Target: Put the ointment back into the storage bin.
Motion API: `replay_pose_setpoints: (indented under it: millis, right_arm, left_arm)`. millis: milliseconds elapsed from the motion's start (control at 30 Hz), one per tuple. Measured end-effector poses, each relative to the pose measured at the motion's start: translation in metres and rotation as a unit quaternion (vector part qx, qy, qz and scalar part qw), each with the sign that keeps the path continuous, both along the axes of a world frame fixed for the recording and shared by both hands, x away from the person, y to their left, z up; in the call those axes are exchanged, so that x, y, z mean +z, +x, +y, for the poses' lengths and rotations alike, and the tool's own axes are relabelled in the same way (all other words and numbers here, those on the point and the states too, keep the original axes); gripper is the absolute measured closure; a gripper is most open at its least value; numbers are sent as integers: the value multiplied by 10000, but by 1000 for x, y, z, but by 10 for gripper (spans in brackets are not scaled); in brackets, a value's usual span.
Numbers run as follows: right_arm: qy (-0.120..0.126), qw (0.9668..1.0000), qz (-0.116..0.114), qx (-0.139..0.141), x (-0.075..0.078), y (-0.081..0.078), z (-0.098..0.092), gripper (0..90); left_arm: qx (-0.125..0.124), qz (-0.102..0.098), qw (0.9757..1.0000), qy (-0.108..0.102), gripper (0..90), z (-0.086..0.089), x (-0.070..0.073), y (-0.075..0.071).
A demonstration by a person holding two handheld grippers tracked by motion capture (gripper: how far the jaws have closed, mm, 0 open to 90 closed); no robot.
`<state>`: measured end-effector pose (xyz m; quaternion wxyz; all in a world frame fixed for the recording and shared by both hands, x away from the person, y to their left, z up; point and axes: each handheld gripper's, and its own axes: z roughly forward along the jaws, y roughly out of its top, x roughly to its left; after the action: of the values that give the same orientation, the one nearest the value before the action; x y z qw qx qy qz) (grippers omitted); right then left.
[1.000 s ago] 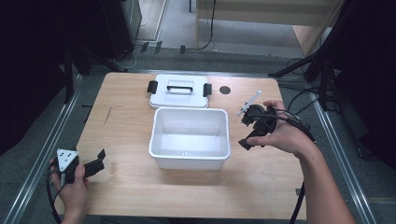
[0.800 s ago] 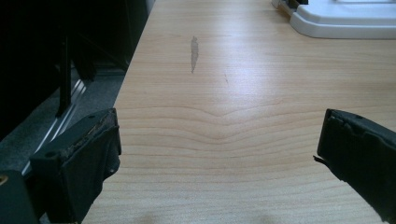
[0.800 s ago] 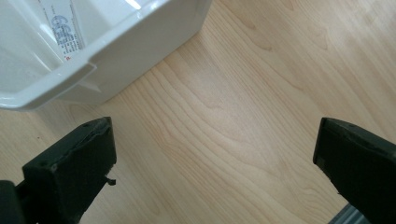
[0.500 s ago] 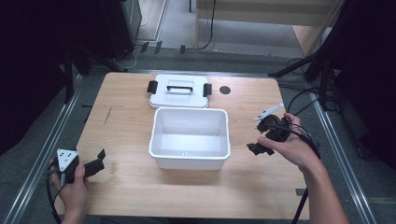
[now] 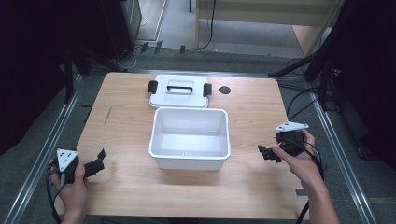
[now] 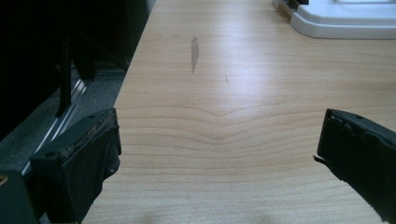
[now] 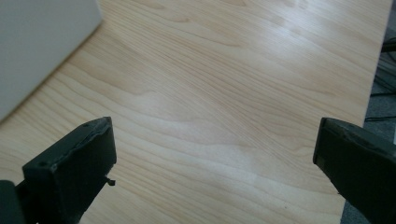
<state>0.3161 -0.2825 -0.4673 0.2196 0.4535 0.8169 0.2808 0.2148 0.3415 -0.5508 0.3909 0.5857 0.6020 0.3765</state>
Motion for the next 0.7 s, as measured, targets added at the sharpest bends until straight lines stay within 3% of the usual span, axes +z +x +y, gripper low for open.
replay_pose_setpoints:
  millis: [267,433,700]
  right_arm:
    - [437,9966,-468,-511,-30,-17,-31,0]
    - [568,9942,-608,-677,-46,-32,-46,0]
    - [828,9890,-802,-926,-59,-57,-62,0]
  left_arm:
    - [6,12,10000,-9,0,0,0,0]
    - [8,22,10000,-6,0,0,0,0]
    - [17,11,10000,-15,0,0,0,-1]
